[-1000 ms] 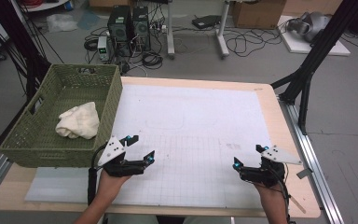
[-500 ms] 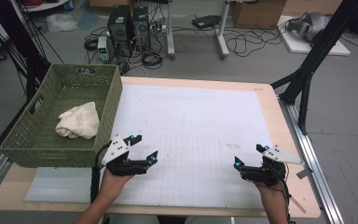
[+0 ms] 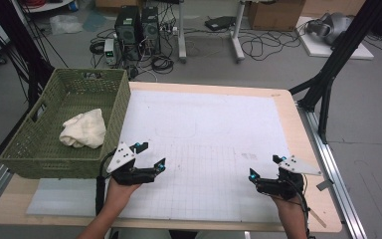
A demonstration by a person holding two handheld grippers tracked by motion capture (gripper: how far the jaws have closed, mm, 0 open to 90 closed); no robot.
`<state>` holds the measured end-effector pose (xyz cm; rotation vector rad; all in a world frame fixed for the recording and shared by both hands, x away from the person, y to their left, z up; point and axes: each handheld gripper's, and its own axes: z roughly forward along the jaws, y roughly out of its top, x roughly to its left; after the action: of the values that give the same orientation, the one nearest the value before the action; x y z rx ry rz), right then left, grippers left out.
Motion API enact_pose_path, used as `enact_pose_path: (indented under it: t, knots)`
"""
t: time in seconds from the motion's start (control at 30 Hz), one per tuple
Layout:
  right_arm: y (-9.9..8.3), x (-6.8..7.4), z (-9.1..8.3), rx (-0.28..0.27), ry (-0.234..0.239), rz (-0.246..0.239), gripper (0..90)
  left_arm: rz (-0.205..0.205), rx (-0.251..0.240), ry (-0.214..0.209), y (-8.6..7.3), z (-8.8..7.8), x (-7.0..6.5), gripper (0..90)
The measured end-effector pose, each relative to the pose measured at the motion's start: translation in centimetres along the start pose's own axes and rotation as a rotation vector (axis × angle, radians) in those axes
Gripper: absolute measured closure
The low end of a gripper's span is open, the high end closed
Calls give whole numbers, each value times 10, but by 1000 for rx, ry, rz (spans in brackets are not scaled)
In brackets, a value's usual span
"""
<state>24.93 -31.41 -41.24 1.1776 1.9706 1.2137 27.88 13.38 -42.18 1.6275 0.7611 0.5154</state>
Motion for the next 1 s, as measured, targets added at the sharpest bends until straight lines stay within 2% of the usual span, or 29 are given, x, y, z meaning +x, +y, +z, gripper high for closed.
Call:
enact_pose_path:
  t: [0.13, 0.27, 1.0]
  knots:
    - [0, 1, -1, 6, -5, 6, 37, -3, 10, 1, -1, -2, 1, 173]
    - [-1, 3, -5, -3, -12, 10, 37, 6, 0, 8, 0, -4, -1, 173]
    - [1, 5, -1, 2, -1, 1, 38, 10, 19, -22, -2, -3, -3, 179]
